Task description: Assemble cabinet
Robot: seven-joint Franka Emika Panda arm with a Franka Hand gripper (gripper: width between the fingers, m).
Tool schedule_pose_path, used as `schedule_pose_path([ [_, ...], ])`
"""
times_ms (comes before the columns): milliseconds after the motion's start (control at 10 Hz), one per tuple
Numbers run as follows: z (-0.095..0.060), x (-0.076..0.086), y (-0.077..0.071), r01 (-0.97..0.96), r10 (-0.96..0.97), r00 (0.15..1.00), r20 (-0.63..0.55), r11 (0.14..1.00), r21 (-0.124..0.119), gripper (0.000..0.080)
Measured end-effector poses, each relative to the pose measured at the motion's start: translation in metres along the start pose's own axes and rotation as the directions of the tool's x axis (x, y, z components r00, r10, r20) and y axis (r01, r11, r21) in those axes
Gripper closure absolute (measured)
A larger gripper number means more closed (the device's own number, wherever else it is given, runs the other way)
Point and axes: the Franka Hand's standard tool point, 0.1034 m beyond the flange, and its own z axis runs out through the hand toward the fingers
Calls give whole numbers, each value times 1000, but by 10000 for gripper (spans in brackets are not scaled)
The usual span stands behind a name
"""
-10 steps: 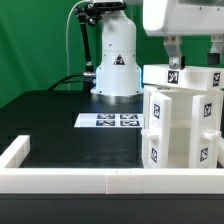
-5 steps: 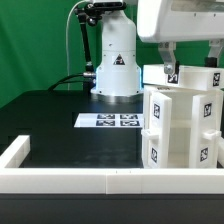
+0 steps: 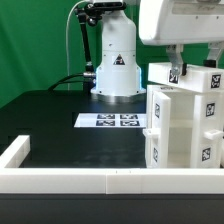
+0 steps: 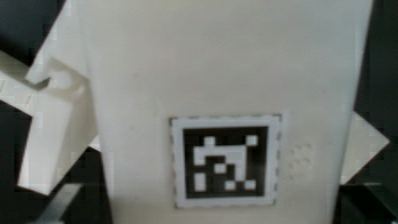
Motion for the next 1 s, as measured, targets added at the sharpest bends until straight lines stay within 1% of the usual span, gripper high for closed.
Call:
schedule_pose_path([
  [300,0,0,0,-42,42,999,0,999,0,240],
  [400,0,0,0,-240,240,971,-1,971,2,240],
  [500,0,0,0,-298,298,955,0,955,2,239],
  [600,0,0,0,-402,402,916,0,916,2,239],
  [800,0,0,2,-547,547,837,-3,837,1,239],
  [900,-1,0,2,-673,673,740,-4,740,2,239],
  [1000,-1,0,3,-720,720,694,-5,694,2,238],
])
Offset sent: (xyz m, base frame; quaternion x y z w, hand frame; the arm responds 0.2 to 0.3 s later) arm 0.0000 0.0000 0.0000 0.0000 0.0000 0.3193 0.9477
